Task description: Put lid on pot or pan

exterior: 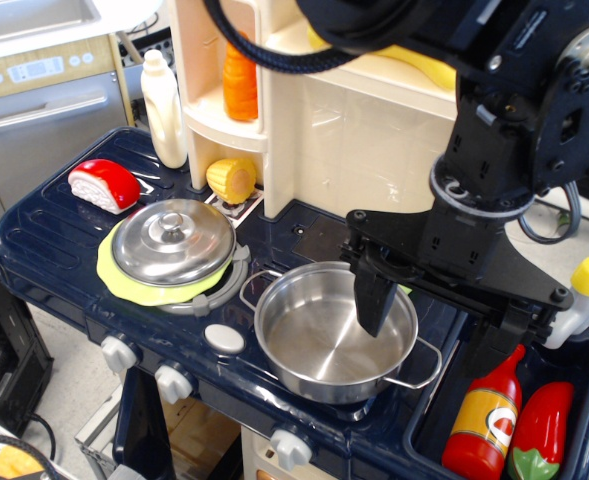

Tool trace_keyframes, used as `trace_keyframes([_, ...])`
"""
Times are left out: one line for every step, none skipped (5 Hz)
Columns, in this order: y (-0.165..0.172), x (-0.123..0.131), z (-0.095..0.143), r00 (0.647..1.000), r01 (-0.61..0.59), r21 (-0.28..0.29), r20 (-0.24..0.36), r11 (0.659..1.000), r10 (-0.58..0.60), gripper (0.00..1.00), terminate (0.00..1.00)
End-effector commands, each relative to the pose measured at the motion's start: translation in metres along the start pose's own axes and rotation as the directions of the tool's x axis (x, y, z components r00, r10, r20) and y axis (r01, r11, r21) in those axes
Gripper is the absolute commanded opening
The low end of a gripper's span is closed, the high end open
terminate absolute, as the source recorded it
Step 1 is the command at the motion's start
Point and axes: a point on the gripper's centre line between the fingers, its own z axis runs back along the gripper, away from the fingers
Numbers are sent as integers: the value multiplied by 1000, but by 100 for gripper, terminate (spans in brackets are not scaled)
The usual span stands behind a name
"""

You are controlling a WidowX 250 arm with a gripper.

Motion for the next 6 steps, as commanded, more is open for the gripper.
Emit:
trace_keyframes([0, 0, 0, 1000, 0, 0, 0, 1000, 0, 100, 0])
trace_keyframes([40, 3, 13, 999, 46, 82, -4, 996, -46, 100, 0])
trace_keyframes([86, 9, 23, 992, 124, 124, -17, 985, -123, 100, 0])
trace_keyframes([134, 19, 23, 976, 214, 154, 14, 964, -219, 100, 0])
trace_keyframes([160, 29, 14, 962, 272, 104, 5, 957, -274, 100, 0])
trace_keyframes([172, 38, -10, 940, 336, 81, 36, 938, -340, 100, 0])
